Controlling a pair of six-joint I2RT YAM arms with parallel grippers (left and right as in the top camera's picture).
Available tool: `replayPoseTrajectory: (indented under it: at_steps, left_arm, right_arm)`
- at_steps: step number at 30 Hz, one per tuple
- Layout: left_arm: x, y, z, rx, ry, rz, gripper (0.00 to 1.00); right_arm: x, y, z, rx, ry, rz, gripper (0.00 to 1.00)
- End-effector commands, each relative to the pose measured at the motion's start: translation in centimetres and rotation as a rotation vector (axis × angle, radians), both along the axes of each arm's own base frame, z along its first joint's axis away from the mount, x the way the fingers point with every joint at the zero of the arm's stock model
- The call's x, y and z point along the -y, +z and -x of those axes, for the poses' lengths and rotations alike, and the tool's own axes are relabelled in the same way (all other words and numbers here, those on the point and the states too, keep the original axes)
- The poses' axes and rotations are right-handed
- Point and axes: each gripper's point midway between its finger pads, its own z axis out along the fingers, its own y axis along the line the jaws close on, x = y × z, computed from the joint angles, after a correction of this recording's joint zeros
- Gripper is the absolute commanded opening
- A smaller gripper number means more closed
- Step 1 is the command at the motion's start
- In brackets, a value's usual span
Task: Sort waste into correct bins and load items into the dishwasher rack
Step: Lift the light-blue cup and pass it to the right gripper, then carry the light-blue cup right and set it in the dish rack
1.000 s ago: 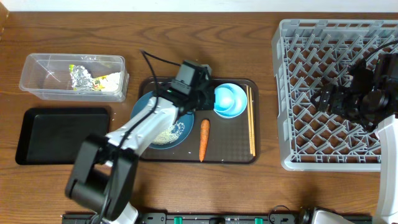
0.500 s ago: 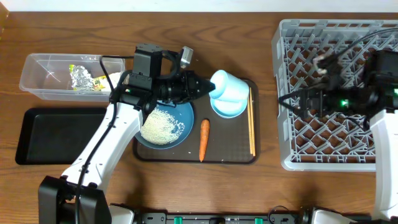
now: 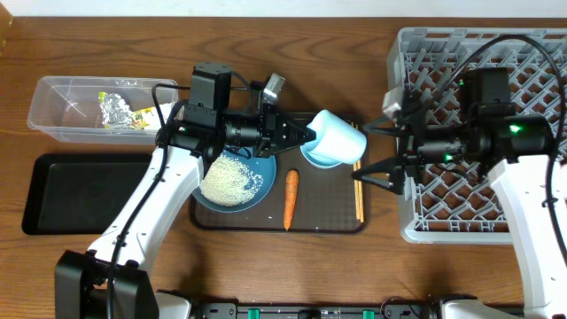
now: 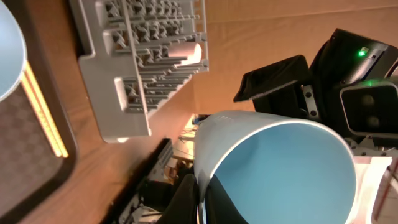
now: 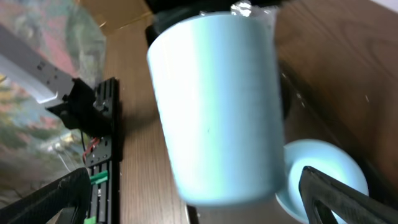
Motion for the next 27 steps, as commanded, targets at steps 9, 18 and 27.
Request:
replayPoseTrajectory:
  at_steps: [9,18,27]
  left_arm:
    - [0.1,1.7,0.9,-0.072,-0.054,0.061,0.06]
    - [0.1,1.8,1.1,-0.101,-0.057,0.066,0.07]
    - [0.1,1.8,1.1,-0.102,-0.057,0.066,0.14]
  right_arm:
    - [-2.4,-0.1,0.9,0.075,0.110,-0.009,0.94]
    - [-2.8,-0.8,0.6,0.063,0.122,0.002,0.73]
    - [-2.8,-1.0,0.4,0.058,0.120,0.002,0.59]
